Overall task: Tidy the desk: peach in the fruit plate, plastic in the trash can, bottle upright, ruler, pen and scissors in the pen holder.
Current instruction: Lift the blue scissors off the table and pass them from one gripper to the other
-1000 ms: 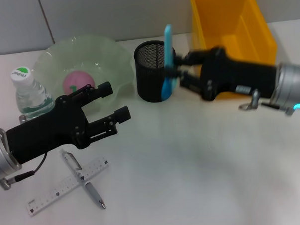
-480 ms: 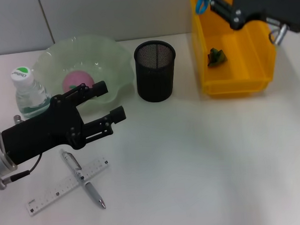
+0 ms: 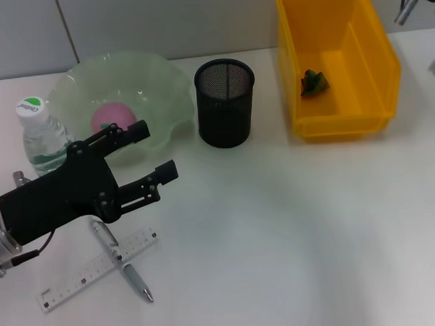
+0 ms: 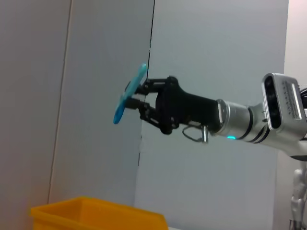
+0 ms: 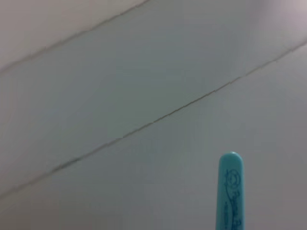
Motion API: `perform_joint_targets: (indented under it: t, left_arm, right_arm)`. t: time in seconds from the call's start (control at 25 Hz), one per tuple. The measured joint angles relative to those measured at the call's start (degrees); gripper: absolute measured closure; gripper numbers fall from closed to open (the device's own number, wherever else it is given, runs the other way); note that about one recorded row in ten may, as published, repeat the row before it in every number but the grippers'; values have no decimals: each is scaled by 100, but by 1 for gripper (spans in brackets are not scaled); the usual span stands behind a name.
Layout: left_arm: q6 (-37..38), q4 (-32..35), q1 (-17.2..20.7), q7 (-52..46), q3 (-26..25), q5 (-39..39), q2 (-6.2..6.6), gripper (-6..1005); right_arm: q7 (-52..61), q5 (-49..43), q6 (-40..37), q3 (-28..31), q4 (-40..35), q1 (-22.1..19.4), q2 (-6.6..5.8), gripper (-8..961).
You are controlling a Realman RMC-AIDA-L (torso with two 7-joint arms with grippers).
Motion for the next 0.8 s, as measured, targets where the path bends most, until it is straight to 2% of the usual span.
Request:
perform_joint_targets:
  t: [0.2, 0.28, 0.32, 0.4, 0.48, 0.52, 0.56, 0.6, 0.72, 0.8]
  left_arm:
    - [-21, 0, 13, 53, -1, -10, 1, 208]
    - [-202, -9, 53, 174, -15, -39, -3, 208]
    - [-235, -9, 62, 212, -9, -40, -7, 208]
    - [-259, -13, 69, 272, 14, -40, -10, 208]
    - [-263, -17, 79, 302, 30, -40, -11, 208]
    - [-263, -17, 86, 312, 33, -40, -11, 208]
    - [-263, -17, 103, 377, 35, -40, -15, 208]
    - [-264, -19, 110, 431, 38, -40, -18, 208]
    - [-273, -44, 121, 531, 41, -41, -26, 208]
    - [-279, -158, 130, 745, 27, -42, -31, 209]
  right_arm:
    - [-1966, 894, 213, -394, 224, -35, 3, 681]
    - [-2624, 1051, 302, -539, 344, -27, 3, 681]
    - [-3394, 1119, 445, -686, 528, -8, 3, 680]
    - [-3755, 1147, 511, -766, 638, 5, 3, 680]
    - [-4796, 1377, 637, -987, 960, 34, 2, 679]
    - [-5882, 1826, 689, -1200, 1363, 93, -5, 679]
    - [-6437, 2032, 687, -1264, 1562, 140, -13, 679]
    - [-6437, 2032, 687, -1264, 1562, 140, -13, 679]
    - [-8143, 2506, 490, -1327, 2222, 336, -29, 678]
    - [-8391, 2533, 459, -1328, 2314, 368, -29, 677]
